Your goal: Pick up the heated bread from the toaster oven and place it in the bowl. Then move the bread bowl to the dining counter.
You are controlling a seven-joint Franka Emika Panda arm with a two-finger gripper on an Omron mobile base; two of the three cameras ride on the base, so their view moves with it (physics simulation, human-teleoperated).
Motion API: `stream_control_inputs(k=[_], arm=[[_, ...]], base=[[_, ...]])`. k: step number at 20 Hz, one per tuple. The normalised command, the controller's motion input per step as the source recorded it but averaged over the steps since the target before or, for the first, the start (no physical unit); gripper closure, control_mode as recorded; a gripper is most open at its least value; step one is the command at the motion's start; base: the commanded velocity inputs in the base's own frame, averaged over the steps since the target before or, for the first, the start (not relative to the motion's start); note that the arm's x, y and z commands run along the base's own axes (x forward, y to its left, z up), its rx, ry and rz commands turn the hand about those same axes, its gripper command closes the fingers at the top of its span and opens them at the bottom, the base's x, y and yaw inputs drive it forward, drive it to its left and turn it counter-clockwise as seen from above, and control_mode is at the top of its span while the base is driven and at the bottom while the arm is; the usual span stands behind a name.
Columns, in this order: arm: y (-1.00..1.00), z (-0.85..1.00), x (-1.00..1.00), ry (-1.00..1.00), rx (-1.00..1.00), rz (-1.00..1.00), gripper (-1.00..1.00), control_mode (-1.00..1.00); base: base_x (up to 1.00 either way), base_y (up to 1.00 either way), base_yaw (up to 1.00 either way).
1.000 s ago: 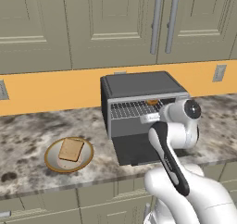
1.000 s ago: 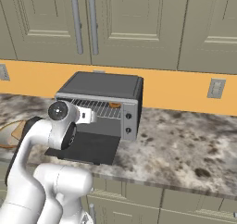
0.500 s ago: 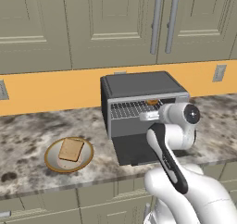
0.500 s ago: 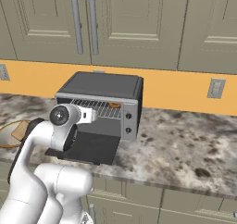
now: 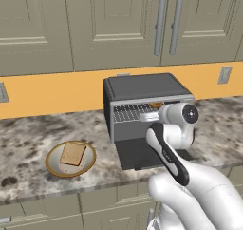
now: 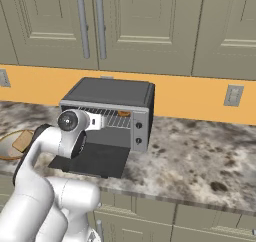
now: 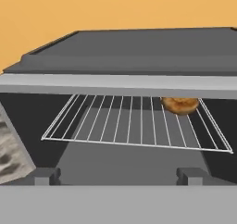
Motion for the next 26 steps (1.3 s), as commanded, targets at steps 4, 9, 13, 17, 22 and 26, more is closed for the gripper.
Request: stream_control_inputs(k=[4,9,13,17,22,26], arm=[[0.08,-0.34,0.26,0.0,0.0,0.0,-1.0,-1.0],[0.04,-0.47,0.19,0.0,0.0,0.0,-1.0,-1.0],[0.06,-0.43,0.28,0.0,0.0,-0.01,-1.0,-1.0],[0.03,-0.47,0.26,0.0,0.0,-0.01,-1.0,-1.0],[0.01,-0.49,0.23,0.0,0.0,-0.01,-1.0,-1.0],[0.0,-0.44,0.11,0.0,0.0,-0.03,-1.0,-1.0]], base=[[0.0,0.0,0.0],[0.0,0.0,0.0],[0.0,0.0,0.0],[0.0,0.0,0.0],[0.0,0.0,0.0],[0.0,0.0,0.0]])
